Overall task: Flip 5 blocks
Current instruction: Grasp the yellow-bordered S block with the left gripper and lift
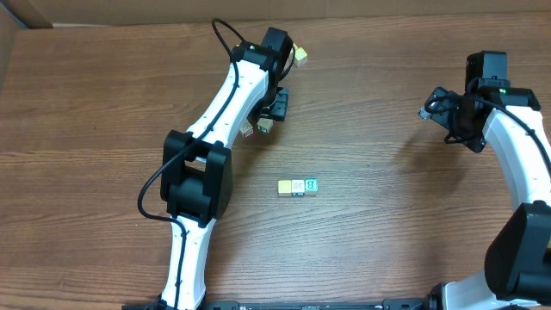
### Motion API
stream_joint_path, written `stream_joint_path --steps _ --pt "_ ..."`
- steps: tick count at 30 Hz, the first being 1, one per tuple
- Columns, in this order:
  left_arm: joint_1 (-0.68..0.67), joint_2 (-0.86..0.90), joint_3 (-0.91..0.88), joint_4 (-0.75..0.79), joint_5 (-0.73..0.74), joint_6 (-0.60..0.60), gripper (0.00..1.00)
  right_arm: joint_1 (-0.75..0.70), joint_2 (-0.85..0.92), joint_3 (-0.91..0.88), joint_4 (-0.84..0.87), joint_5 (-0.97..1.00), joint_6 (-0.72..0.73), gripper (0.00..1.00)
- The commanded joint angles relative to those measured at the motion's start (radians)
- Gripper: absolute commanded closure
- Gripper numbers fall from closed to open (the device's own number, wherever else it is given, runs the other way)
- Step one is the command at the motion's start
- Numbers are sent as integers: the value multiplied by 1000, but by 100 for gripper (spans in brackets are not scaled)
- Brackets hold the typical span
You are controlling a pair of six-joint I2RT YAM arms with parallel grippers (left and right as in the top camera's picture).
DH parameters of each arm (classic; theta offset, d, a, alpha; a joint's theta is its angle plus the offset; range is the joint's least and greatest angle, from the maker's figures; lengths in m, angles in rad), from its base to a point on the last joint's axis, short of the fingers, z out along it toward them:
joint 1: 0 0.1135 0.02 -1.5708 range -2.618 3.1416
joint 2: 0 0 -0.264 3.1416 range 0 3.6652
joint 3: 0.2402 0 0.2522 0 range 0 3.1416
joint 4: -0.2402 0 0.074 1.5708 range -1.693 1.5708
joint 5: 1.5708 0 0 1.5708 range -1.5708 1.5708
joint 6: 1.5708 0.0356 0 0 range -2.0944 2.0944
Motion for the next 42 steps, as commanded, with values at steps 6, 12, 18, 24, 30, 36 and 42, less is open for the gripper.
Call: stream_joint_path --steps 6,12,18,24,30,36,42 --pt "-5 10 -47 56 -3 63 47 -1 -5 13 2 10 -3 0" --pt "-5 10 -110 115 -2 63 46 -1 -5 13 2 10 -3 0" --pt "-5 10 -117 127 -3 63 60 -1 -5 13 2 10 -3 0" --pt "-5 10 -117 129 -2 63 66 -1 -5 13 2 10 -3 0" --pt "-5 8 -117 115 6 63 75 -1 -5 13 2 10 -3 0" --pt "-5 8 -116 106 35 63 72 -1 -5 13 2 10 -3 0" --pt "-5 8 -117 92 53 63 63 -1 -5 13 2 10 -3 0"
